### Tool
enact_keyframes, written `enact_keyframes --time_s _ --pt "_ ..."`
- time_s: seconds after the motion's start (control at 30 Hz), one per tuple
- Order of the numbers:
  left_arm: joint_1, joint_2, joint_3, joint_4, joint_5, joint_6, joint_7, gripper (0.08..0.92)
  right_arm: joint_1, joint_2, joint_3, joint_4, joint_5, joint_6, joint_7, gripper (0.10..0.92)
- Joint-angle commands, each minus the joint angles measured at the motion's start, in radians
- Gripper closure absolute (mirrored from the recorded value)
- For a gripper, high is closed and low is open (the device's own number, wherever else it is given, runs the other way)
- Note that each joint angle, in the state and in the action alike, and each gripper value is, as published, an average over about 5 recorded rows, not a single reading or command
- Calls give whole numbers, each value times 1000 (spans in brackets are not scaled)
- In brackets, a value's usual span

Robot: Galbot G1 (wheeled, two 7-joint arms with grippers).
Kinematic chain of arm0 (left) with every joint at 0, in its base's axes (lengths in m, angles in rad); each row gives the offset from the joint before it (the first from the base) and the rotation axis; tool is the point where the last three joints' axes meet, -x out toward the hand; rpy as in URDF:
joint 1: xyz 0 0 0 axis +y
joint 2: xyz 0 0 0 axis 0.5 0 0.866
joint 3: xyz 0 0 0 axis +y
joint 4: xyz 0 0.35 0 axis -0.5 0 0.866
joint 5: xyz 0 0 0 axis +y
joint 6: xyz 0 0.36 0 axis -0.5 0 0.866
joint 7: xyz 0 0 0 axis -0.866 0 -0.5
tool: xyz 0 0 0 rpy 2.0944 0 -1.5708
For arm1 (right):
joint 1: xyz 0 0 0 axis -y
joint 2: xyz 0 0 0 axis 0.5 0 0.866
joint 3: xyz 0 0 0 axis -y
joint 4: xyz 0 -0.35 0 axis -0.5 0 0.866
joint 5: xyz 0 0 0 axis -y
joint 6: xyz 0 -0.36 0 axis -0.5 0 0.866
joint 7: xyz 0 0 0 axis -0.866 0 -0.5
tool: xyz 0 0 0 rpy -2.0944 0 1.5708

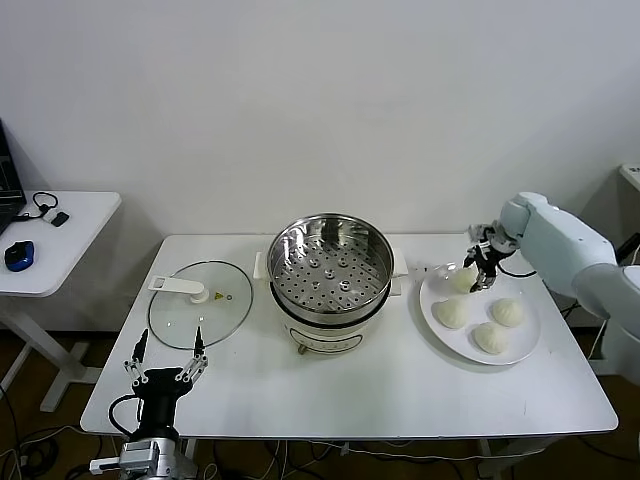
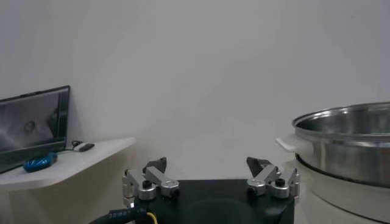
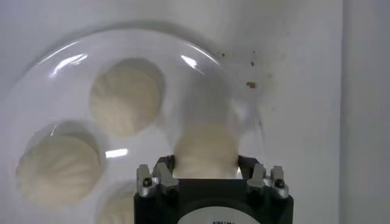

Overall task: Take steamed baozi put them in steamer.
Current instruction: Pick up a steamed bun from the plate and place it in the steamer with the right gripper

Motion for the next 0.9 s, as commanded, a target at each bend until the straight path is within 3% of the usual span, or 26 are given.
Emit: enact_keyframes --time_s 0.03,0.23,0.6,0.9 --pt "1 -3 3 -4 3 2 -1 177 205 -125 -267 352 100 10 25 338" --pt "0 -13 15 -10 12 8 -4 177 392 -154 -392 560 88 140 132 340" --pt "12 -23 12 -21 17 7 -21 177 536 -40 -490 550 90 675 370 347" --pt "9 -29 15 -25 17 6 -23 177 547 155 -559 443 185 730 379 346"
